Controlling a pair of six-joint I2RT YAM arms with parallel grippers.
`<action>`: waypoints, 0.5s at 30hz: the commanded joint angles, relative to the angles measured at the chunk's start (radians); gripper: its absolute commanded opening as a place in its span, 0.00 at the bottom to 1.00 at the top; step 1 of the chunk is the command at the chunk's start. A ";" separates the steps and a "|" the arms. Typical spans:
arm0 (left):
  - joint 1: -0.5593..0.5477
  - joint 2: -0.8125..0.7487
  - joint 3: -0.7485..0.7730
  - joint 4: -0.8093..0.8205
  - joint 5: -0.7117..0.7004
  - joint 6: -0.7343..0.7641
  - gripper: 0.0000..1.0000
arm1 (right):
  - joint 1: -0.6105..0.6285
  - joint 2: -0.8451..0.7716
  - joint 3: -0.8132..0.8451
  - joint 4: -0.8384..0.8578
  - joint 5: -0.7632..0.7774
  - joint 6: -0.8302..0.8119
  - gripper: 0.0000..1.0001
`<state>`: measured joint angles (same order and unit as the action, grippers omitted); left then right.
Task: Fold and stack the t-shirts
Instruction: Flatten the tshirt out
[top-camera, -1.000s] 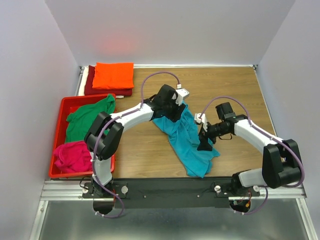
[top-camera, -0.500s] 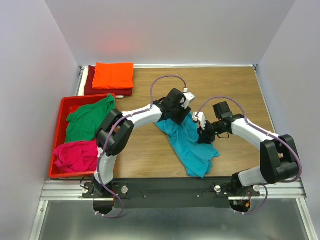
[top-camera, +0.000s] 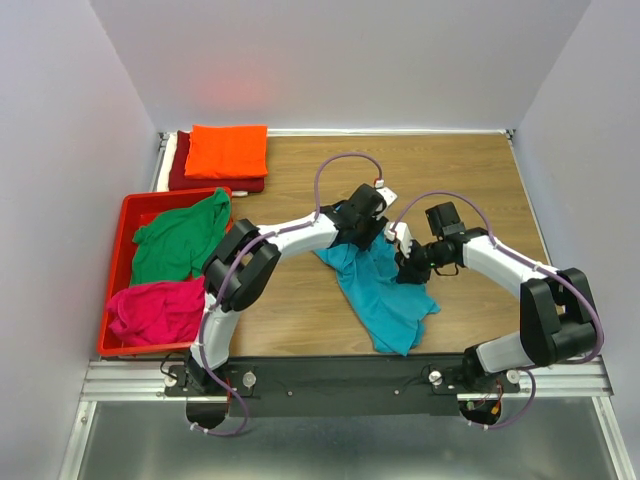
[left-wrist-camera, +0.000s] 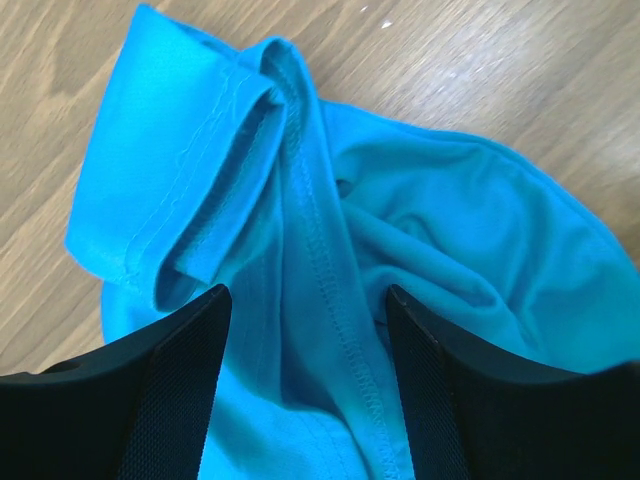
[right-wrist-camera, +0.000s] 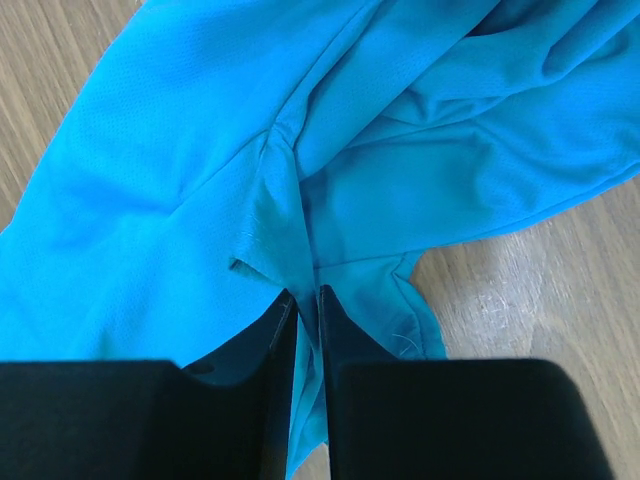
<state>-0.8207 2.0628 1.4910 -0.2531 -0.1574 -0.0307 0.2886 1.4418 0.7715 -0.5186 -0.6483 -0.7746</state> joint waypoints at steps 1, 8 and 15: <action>-0.008 0.000 -0.009 -0.014 -0.102 -0.005 0.70 | 0.007 0.011 0.028 0.005 0.013 0.012 0.20; -0.008 0.003 -0.012 -0.014 -0.096 0.000 0.56 | 0.007 0.008 0.031 0.003 0.018 0.015 0.20; -0.008 -0.023 -0.002 -0.040 -0.093 0.002 0.48 | 0.007 0.009 0.031 0.000 0.018 0.017 0.17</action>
<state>-0.8249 2.0628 1.4853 -0.2745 -0.2192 -0.0299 0.2886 1.4422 0.7792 -0.5175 -0.6437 -0.7666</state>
